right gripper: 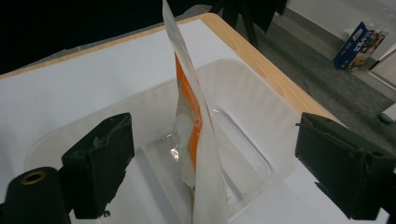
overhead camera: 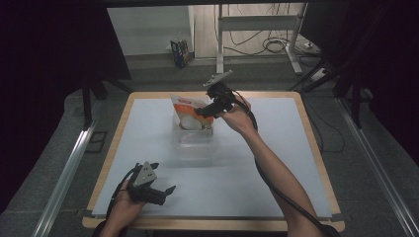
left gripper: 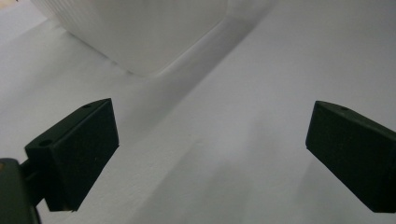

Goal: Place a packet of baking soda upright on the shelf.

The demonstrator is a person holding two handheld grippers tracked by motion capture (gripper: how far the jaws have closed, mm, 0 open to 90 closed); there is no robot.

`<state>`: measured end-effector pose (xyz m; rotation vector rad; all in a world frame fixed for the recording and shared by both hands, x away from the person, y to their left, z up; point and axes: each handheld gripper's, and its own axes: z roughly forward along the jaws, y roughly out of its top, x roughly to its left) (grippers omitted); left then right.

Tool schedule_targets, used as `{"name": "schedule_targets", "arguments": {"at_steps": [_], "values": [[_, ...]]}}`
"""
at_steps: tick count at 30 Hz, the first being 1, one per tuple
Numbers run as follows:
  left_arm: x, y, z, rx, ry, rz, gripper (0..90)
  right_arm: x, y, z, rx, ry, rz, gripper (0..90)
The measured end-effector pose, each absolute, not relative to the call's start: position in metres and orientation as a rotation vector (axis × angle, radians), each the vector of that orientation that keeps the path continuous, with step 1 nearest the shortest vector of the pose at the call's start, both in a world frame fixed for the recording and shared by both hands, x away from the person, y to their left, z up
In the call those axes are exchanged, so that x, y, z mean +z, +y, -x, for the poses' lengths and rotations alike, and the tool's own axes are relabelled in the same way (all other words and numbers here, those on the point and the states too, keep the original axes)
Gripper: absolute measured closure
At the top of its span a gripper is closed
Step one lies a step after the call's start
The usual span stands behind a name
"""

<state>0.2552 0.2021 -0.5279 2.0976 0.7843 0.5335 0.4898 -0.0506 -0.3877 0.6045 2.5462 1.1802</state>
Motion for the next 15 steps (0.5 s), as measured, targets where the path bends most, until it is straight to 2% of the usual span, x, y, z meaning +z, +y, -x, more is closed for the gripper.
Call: {"name": "schedule_targets", "arguments": {"at_steps": [15], "values": [[-0.528,0.202,-0.256,0.535,0.781,-2.088,2.5,-0.388,-0.075,-0.476,1.199,2.544,-0.620,5.6]]}}
